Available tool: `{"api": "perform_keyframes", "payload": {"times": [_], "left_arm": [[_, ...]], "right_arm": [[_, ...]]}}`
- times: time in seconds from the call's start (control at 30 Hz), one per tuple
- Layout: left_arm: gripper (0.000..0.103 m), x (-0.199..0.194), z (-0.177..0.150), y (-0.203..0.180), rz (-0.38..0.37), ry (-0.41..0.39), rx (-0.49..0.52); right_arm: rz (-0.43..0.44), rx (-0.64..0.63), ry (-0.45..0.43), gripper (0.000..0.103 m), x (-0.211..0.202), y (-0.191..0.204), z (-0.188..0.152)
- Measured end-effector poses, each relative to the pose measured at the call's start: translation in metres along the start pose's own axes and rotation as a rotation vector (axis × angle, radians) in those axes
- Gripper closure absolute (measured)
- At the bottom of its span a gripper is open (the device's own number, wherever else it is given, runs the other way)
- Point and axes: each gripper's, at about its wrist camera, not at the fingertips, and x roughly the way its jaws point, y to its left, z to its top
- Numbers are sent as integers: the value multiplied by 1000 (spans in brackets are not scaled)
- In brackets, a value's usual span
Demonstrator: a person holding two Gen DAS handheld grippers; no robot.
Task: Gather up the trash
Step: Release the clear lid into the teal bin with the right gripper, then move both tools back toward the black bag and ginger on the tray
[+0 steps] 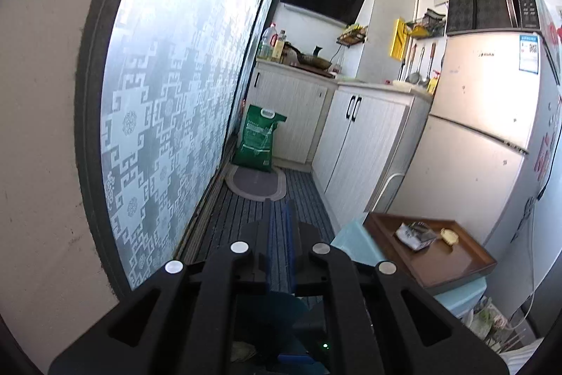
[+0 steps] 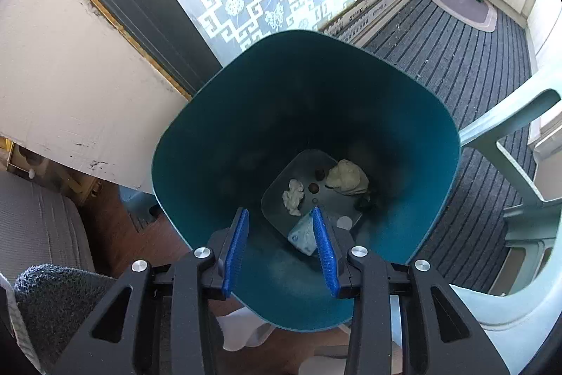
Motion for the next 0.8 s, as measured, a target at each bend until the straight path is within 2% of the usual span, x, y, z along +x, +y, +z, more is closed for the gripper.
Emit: {"api": "perform_keyframes", "payload": {"times": [0.2,0.27,0.33,0.4,0.5,0.63,0.8], "left_arm": [[91,-12,10,-10,-13,-76,-42],[88,-17,12,-16,-3,-110,-37],[88,-18,14,-20,-10,-126,-37],[88,-19,15,-25,-21,-140,-33],[87,-19,16,-30,-30,-154,-35],[82,-17,16,-40,-12,-163,-25],[76,-6,14,-60,-16,-142,8]], "right_arm": [[0,-19,-120,66,-36,3,7],[-23,-31,-178,70,-54,5,11],[-45,-42,-238,79,-73,5,12],[-58,-38,-301,79,-94,2,12],[-83,-40,-380,79,-126,-3,11],[-116,-23,-458,79,-160,-18,3],[-171,17,-513,79,-192,-50,-10]]}}
